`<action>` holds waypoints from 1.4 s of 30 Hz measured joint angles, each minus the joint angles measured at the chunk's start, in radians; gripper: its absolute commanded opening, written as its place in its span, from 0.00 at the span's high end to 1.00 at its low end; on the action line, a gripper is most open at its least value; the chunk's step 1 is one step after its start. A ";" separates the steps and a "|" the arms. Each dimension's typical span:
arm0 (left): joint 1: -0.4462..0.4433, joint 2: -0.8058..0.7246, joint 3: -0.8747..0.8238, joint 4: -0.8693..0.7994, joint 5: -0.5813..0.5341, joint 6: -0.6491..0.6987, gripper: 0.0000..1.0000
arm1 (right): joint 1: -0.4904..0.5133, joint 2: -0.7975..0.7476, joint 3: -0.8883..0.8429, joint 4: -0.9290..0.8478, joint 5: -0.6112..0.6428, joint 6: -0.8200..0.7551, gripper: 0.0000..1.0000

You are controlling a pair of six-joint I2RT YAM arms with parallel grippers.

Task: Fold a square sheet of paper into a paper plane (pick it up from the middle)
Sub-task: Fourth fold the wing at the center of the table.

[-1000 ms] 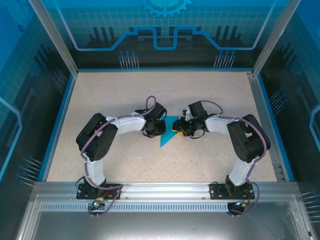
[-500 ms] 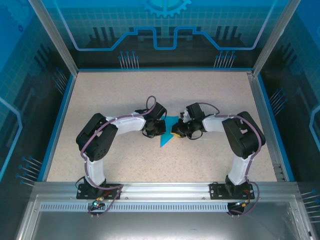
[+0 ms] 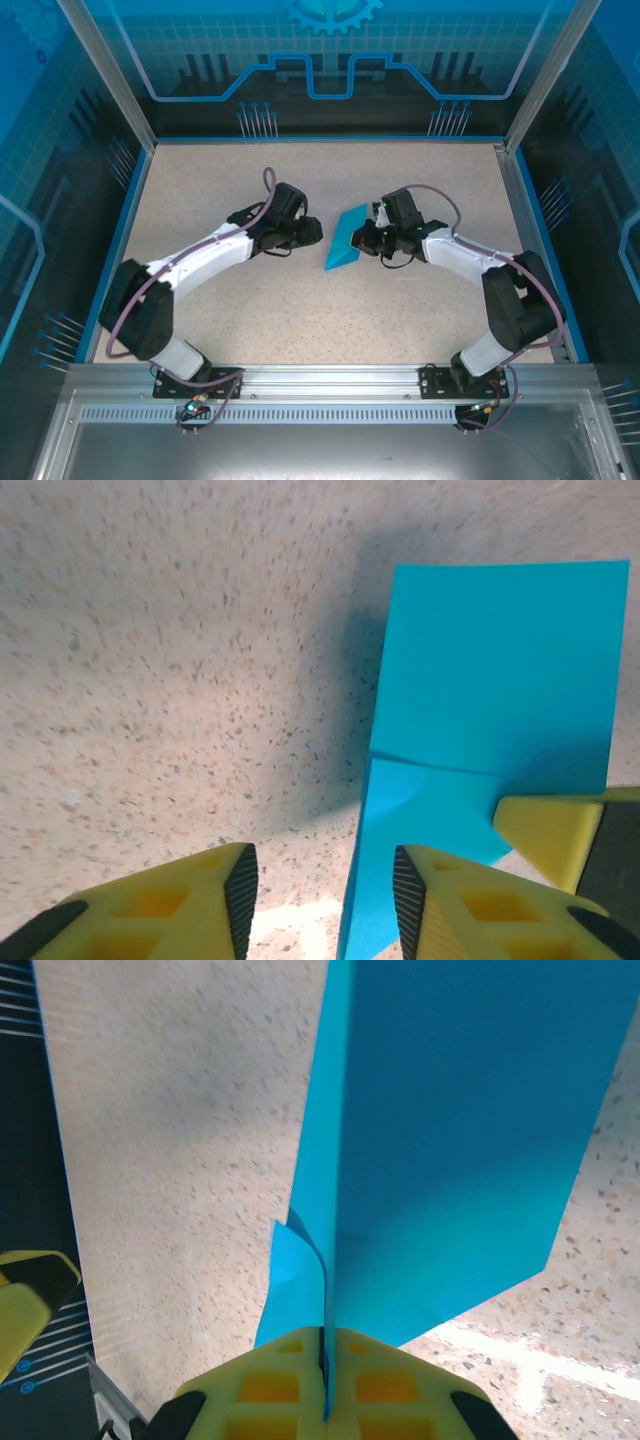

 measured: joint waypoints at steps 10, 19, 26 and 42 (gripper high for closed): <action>0.002 -0.084 -0.204 0.212 0.043 0.171 0.20 | 0.113 0.025 0.043 -0.023 0.146 0.164 0.99; -0.039 -0.068 -0.395 0.465 0.066 0.337 0.20 | 0.127 0.140 0.058 -0.017 0.190 0.345 0.99; -0.086 -0.017 -0.455 0.623 0.091 0.487 0.25 | 0.127 0.140 0.066 -0.060 0.193 0.405 0.99; -0.123 0.147 -0.496 0.911 0.102 0.714 0.59 | 0.126 0.182 0.140 -0.149 0.160 0.469 1.00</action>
